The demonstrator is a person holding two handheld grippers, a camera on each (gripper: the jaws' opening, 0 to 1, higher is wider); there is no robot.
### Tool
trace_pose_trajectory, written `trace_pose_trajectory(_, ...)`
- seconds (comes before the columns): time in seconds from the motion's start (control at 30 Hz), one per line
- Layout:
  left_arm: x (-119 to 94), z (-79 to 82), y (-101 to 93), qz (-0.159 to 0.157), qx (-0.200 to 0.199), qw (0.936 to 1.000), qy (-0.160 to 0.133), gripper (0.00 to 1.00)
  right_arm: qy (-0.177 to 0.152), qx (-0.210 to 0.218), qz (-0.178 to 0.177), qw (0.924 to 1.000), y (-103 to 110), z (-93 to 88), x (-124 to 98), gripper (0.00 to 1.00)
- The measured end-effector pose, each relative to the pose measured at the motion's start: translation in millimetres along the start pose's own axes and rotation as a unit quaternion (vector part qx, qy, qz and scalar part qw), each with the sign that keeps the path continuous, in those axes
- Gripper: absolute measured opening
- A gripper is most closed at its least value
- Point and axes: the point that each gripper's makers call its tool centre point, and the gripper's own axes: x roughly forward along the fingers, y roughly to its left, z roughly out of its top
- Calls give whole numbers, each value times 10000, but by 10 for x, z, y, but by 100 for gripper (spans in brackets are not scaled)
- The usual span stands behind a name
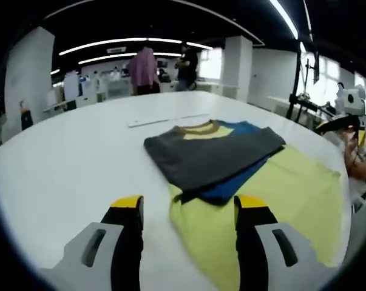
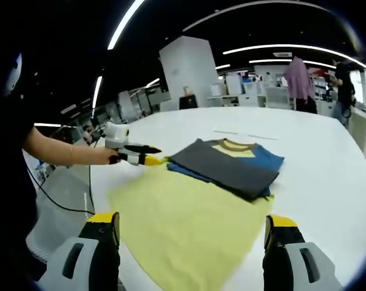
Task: Fold the garment on the visible template until the final outline fits inside the template.
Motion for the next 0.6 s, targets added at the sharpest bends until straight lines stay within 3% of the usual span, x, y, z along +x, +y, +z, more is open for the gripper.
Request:
trace_pose_trajectory(0.23, -193, 36, -214, -434, 166, 9989, -46, 75, 370, -296, 251, 9986, 71, -95, -14, 99)
trace_pose_trajectory(0.6, -540, -75, -589, -1014, 318, 9943, 13, 82, 861, -600, 499, 9932, 156, -291, -62, 98)
